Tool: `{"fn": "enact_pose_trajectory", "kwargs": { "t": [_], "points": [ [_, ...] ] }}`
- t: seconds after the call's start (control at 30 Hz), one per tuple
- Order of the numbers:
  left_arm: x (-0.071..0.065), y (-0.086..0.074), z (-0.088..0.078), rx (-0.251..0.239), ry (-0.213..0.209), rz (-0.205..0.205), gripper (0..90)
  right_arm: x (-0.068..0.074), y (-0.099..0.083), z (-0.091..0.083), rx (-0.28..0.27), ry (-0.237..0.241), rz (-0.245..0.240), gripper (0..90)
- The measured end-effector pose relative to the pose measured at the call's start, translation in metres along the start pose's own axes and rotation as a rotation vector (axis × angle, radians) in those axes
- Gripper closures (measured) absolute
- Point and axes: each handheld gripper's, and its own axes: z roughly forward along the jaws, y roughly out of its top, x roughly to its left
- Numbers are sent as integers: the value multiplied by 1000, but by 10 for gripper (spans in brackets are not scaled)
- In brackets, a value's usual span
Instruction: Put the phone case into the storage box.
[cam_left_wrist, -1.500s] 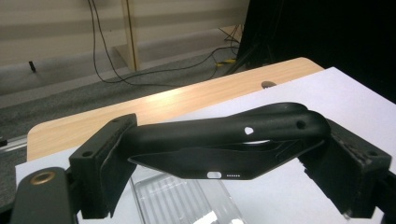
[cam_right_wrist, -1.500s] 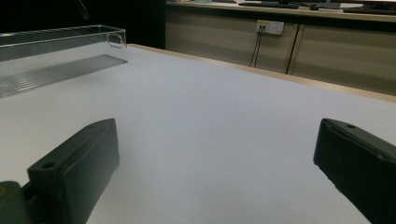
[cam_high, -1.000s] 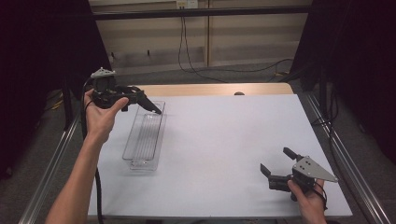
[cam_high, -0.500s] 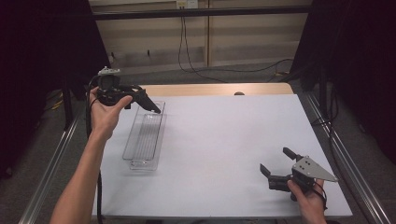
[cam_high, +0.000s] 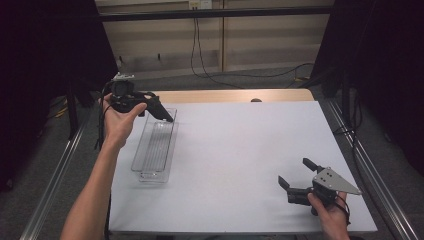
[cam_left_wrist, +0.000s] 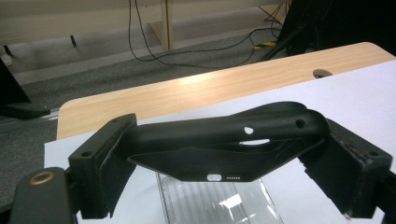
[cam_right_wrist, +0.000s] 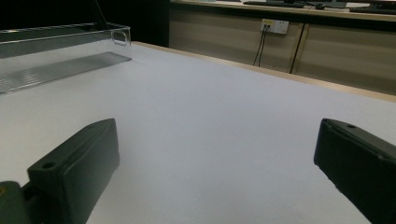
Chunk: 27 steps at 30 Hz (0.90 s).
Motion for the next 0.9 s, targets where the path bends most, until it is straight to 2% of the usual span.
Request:
{"fn": "enact_pose_trajectory", "kwargs": {
  "t": [0.53, 0.7, 0.9],
  "points": [
    [-3, -2, 16, 15, 50, -5, 139, 0, 0, 0, 3, 1, 1, 0],
    [-2, -3, 21, 19, 61, -29, 138, 0, -1, 0, 5, 4, -6, 0],
    [-6, -4, 28, 24, 77, -32, 138, 1, -1, 0, 8, 6, -7, 0]
  ]
}}
